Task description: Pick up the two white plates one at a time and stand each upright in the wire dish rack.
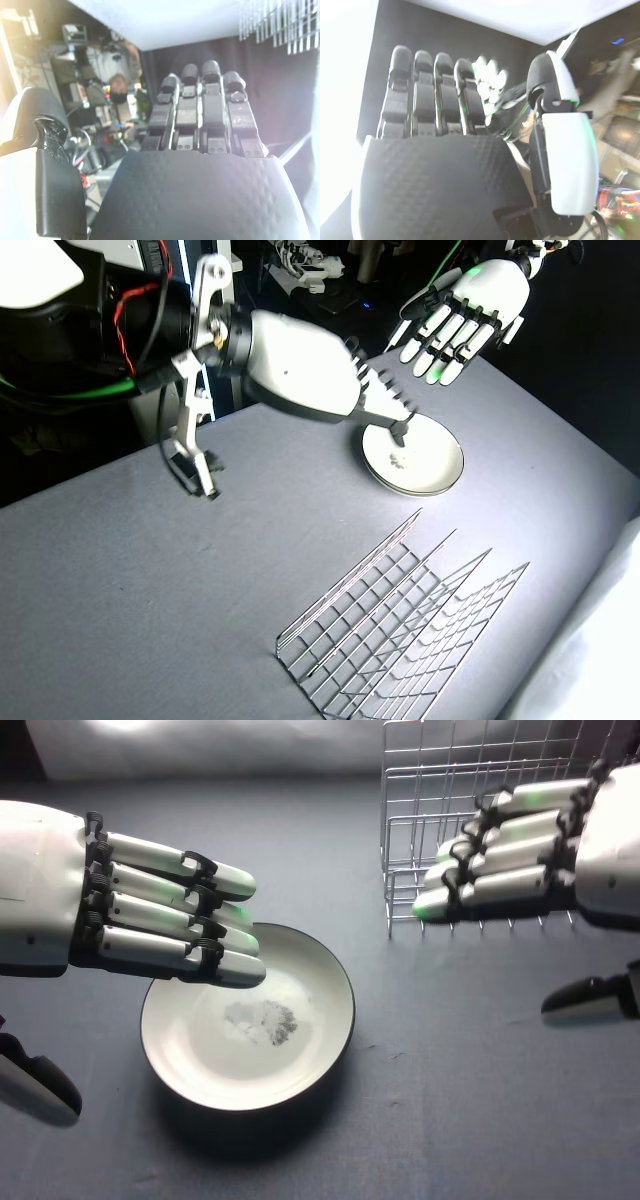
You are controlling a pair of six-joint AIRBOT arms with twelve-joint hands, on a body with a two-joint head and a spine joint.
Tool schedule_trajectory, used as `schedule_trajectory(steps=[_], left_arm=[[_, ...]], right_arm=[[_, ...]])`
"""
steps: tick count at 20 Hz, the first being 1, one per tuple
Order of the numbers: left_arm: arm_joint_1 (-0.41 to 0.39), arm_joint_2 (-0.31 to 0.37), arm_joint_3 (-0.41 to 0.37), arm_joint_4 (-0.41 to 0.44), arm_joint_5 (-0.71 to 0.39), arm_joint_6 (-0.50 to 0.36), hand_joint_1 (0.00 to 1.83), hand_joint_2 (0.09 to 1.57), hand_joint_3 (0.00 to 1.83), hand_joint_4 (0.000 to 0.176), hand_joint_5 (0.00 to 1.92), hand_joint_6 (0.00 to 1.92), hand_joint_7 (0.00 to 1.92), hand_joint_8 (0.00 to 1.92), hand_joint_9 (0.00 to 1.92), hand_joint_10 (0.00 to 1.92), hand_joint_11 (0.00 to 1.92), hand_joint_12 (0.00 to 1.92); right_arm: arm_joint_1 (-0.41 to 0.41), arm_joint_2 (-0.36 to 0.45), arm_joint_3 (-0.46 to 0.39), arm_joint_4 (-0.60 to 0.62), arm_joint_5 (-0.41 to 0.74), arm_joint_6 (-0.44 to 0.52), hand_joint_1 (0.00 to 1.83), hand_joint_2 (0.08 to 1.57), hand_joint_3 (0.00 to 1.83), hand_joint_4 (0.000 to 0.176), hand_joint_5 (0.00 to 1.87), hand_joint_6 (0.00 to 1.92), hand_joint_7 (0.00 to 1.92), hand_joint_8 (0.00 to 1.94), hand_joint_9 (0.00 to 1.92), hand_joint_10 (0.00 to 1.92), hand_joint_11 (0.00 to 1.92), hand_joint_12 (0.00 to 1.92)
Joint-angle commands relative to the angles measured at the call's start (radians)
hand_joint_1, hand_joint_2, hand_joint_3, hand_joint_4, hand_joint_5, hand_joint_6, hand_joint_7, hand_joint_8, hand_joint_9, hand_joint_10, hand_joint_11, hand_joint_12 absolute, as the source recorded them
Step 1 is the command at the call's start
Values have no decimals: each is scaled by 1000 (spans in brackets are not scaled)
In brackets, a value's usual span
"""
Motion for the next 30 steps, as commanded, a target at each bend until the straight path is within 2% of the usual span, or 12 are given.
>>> schedule_trajectory(steps=[1, 2, 3, 8, 14, 16, 18, 22, 26, 30], left_arm=[[-3, 2, 6, -89, -48, -5, 0, 957, 213, 0, 15, 53, 0, 15, 0, 11, 0, 17], [-1, 1, 11, -89, -52, -5, 0, 1045, 43, 0, 30, 2, 0, 0, 0, 0, 0, 0], [0, 1, 17, -89, -56, -6, 0, 1055, 27, 0, 30, 0, 0, 0, 0, 0, 0, 0], [-27, -11, 48, -76, -86, -42, 0, 1040, 13, 0, 17, 7, 0, 0, 0, 0, 0, 0], [-36, -27, 90, 13, -129, -47, 0, 1041, 9, 0, 12, 2, 0, 0, 0, 0, 0, 0], [-34, -40, 109, 58, -142, -47, 0, 1042, 8, 0, 4, 0, 0, 0, 0, 0, 0, 0], [1, -61, 130, 64, -136, -47, 0, 1040, 6, 0, 5, 1, 0, 0, 0, 0, 0, 0], [107, -114, 158, 48, -77, -46, 0, 1019, 0, 0, 0, 0, 0, 0, 0, 0, 0, 0], [158, -152, 181, 48, -27, -42, 0, 1019, 0, 0, 0, 0, 0, 0, 0, 0, 0, 0], [225, -184, 215, 48, 22, -28, 0, 1015, 0, 0, 0, 0, 0, 0, 0, 0, 0, 0]], right_arm=[[10, 5, -1, 34, 53, 0, 0, 1044, 132, 0, 0, 0, 0, 0, 0, 0, 0, 0], [12, 5, -1, 34, 53, 0, 0, 1093, 24, 0, 0, 0, 0, 0, 0, 0, 0, 0], [12, 5, 0, 34, 53, 0, 0, 1087, 13, 0, 0, 0, 0, 0, 0, 0, 0, 0], [13, 5, 5, 33, 53, -6, 0, 1083, 7, 0, 0, 0, 0, 0, 0, 0, 0, 0], [2, -23, 69, 33, 121, -20, 0, 1082, 3, 0, 0, 0, 0, 0, 0, 0, 0, 0], [1, -39, 93, 33, 141, -20, 65, 1060, 0, 0, 0, 0, 0, 0, 0, 0, 0, 0], [0, -58, 116, 34, 213, -18, 120, 1021, 0, 0, 0, 0, 0, 0, 0, 0, 0, 0], [-21, -70, 124, 34, 219, -27, 224, 952, 0, 0, 0, 0, 0, 0, 0, 0, 0, 0], [-35, -78, 128, 34, 203, -42, 307, 926, 0, 0, 0, 0, 0, 0, 0, 0, 0, 0], [-46, -78, 129, 34, 200, -51, 613, 969, 5, 0, 0, 0, 0, 0, 0, 0, 0, 0]])
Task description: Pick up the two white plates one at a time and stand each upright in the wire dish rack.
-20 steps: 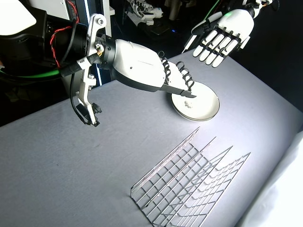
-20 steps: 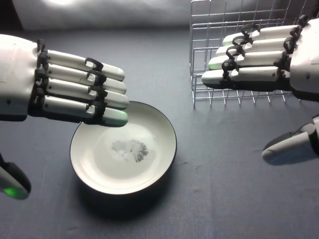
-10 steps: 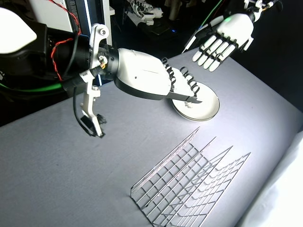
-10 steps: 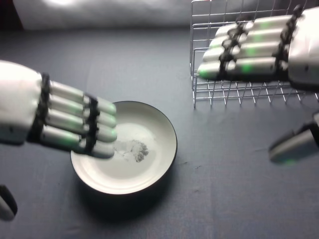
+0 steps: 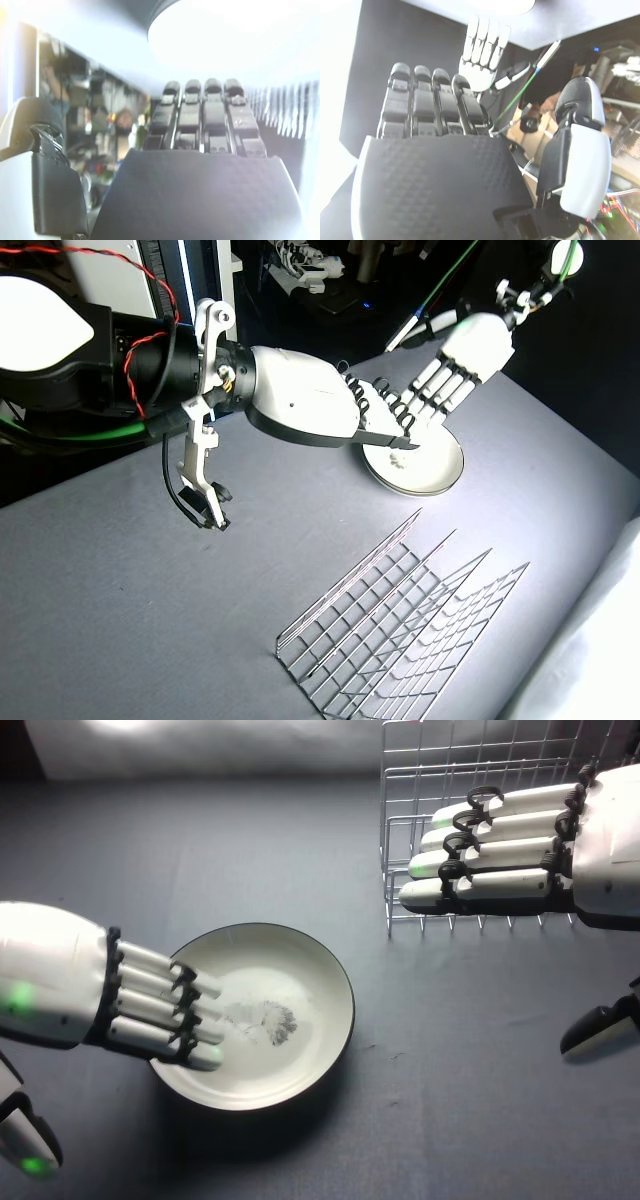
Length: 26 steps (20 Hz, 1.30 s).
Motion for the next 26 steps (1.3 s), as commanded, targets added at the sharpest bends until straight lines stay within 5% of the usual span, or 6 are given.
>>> schedule_trajectory(steps=[1, 6, 13, 26], left_arm=[[4, 1, 6, -70, -27, 15, 0, 1000, 0, 0, 0, 0, 0, 0, 0, 0, 0, 0], [43, -4, 3, -67, 8, 71, 0, 1001, 0, 0, 3, 1, 0, 0, 0, 0, 0, 0], [55, -11, 6, -47, 67, 86, 0, 996, 0, 0, 0, 0, 0, 0, 0, 0, 0, 0], [95, -44, 11, -7, 104, 124, 0, 1015, 1, 0, 0, 0, 0, 0, 0, 0, 0, 0]], right_arm=[[8, 3, 1, 50, 58, -2, 725, 966, 2, 0, 0, 0, 0, 0, 0, 0, 0, 0], [7, 3, 1, 50, 59, -5, 1053, 921, 0, 0, 0, 0, 0, 0, 0, 0, 0, 0], [5, 3, 1, 50, 60, -8, 955, 1040, 30, 0, 0, 0, 0, 0, 0, 0, 0, 0], [3, 3, 1, 50, 75, -17, 1016, 981, 0, 0, 0, 0, 0, 0, 0, 0, 0, 0]])
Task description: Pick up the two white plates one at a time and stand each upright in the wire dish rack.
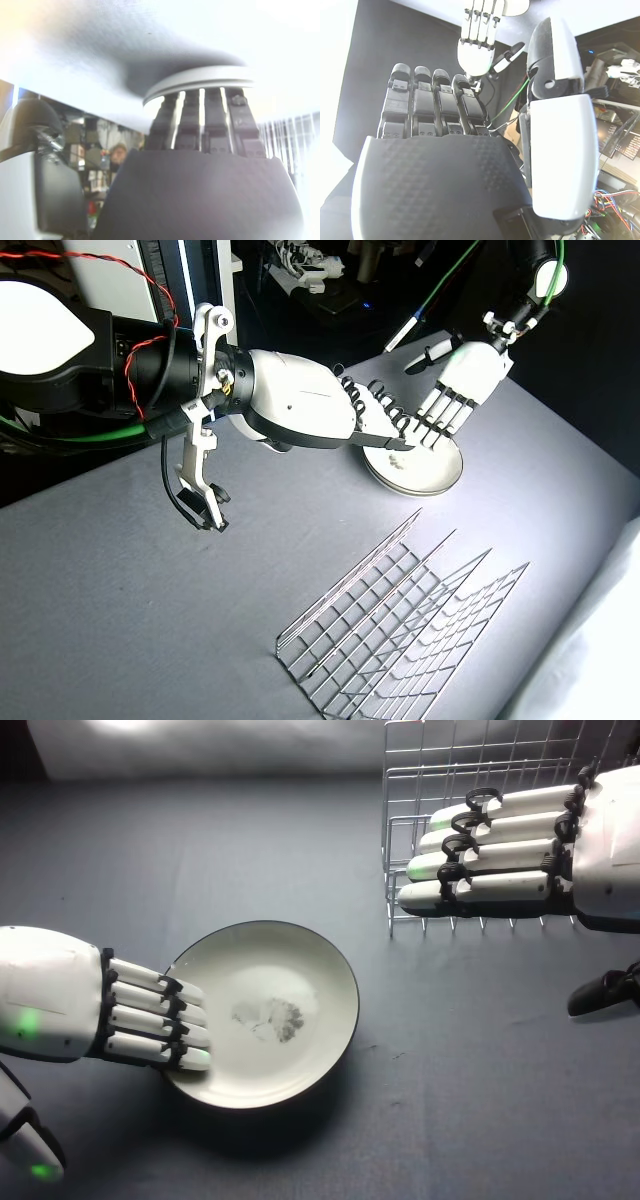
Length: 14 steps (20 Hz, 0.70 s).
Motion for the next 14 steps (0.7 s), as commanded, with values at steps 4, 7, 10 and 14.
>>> schedule_trajectory(steps=[4, 7, 10, 14], left_arm=[[35, -36, -8, -57, -32, 1, 0, 1022, 4, 0, 0, 0, 0, 0, 0, 0, 0, 0], [43, -55, -8, -82, -40, 2, 0, 1014, 0, 0, 0, 0, 0, 0, 0, 0, 0, 0], [42, -75, -15, -89, -44, 6, 0, 1015, 1, 0, 0, 0, 0, 0, 0, 0, 0, 0], [29, -93, -34, -98, -44, 17, 0, 1018, 2, 0, 0, 0, 0, 0, 0, 0, 0, 0]], right_arm=[[5, 3, 1, 49, 68, -18, 1046, 986, 0, 0, 0, 0, 0, 0, 0, 0, 0, 0], [1, 2, 1, 68, 90, -43, 1045, 995, 2, 0, 0, 0, 0, 0, 0, 0, 0, 0], [-76, -11, 3, 295, 173, -248, 1067, 996, 1, 0, 0, 0, 0, 0, 0, 0, 0, 0], [-114, -25, 8, 309, 216, -270, 1050, 990, 0, 0, 0, 0, 0, 0, 0, 0, 11, 5]])
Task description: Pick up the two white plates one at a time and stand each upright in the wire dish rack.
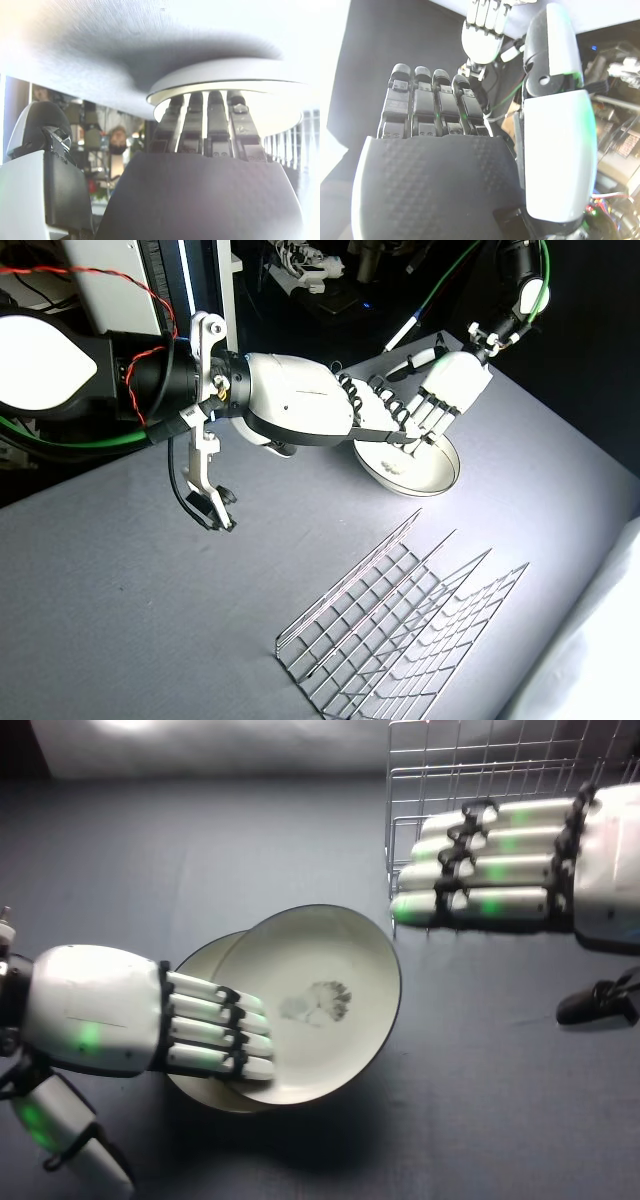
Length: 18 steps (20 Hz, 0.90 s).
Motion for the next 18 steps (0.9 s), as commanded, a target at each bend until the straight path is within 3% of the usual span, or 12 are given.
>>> schedule_trajectory(steps=[1, 9, 11, 15, 18], left_arm=[[-1, -21, -14, 12, -36, -1, 0, 1018, 2, 0, 0, 0, 0, 0, 0, 0, 0, 0], [-14, -34, -35, 6, -14, 5, 0, 1021, 2, 0, 0, 0, 0, 0, 0, 0, 0, 0], [-16, -38, -37, 5, -7, 5, 0, 1021, 2, 0, 0, 0, 0, 0, 0, 0, 0, 0], [-20, -44, -40, -8, 0, 4, 0, 1029, 5, 0, 0, 0, 0, 0, 0, 0, 0, 0], [-21, -47, -38, -9, 1, 5, 0, 1034, 6, 0, 0, 0, 0, 0, 0, 0, 0, 0]], right_arm=[[6, -6, 4, 75, 96, -15, 1050, 990, 0, 0, 0, 0, 0, 0, 0, 0, 11, 5], [-14, -77, 55, 90, 112, -25, 1200, 986, 0, 0, 23, 9, 0, 0, 0, 0, 62, 38], [-26, -99, 67, 90, 110, -25, 1190, 980, 7, 0, 51, 1, 0, 0, 0, 0, 2, 360], [-45, -159, 103, 90, 89, -25, 1195, 1000, 6, 0, 111, 11, 51, 7, 40, 10, 0, 468], [-60, -212, 139, 90, 76, -27, 1171, 1006, 3, 0, 103, 1, 48, 0, 41, 4, 0, 429]])
